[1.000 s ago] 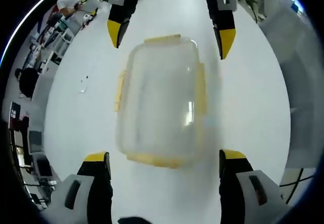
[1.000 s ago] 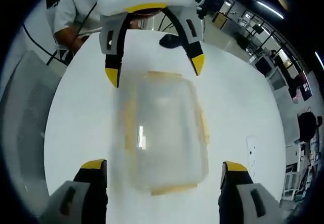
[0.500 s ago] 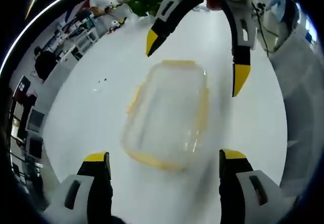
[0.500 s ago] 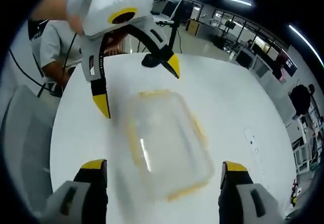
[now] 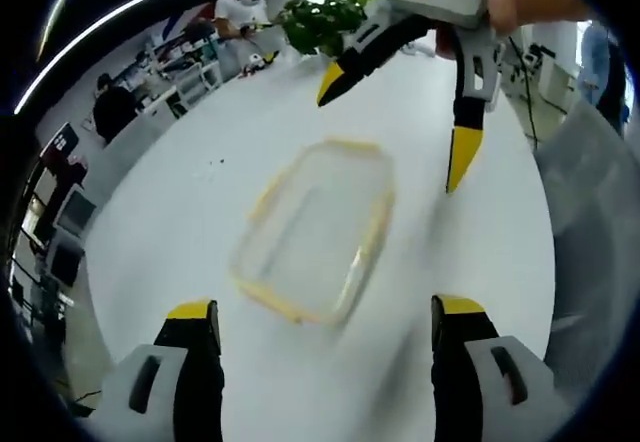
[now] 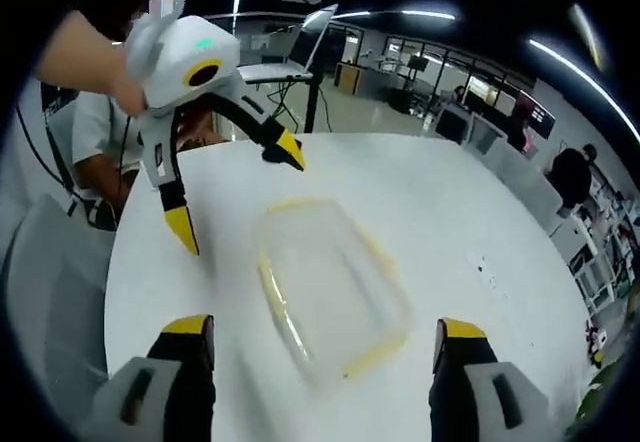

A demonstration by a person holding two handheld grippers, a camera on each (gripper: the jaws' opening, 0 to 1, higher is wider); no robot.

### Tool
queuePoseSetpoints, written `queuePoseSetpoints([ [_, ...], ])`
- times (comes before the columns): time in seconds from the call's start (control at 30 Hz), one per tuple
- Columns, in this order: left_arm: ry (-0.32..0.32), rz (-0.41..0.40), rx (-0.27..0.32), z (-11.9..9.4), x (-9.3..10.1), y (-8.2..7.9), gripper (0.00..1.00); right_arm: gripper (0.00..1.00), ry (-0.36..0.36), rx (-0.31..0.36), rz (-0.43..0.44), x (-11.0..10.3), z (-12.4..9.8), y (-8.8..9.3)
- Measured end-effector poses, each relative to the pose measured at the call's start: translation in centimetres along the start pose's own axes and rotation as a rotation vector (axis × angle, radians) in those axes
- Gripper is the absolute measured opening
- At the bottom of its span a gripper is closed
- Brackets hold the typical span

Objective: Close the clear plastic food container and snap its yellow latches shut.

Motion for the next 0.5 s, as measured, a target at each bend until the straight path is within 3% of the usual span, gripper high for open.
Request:
queuePoseSetpoints([
  [0.33,-0.051,-0.059,0.072,-1.0,1.6,0.0,0.84,0.89,0.036,0.058,0.036,-1.4,-1.3,1.3],
  [0.5,-0.042,-0.085,0.084,-1.6,2.8,0.3,0.84,0.87,0.059,0.09,0.043,-2.1,-2.4,1.7],
])
Point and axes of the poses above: the point that each gripper's makers call its tool centre point, and the gripper's own axes: z roughly forward along the fingers, x roughly to its right, y roughly out of its underside, the point moved 6 cm from there along -z, roughly backward along the fingers, and after that the axes turned 3 degrees about z, right-handed, at the moved point
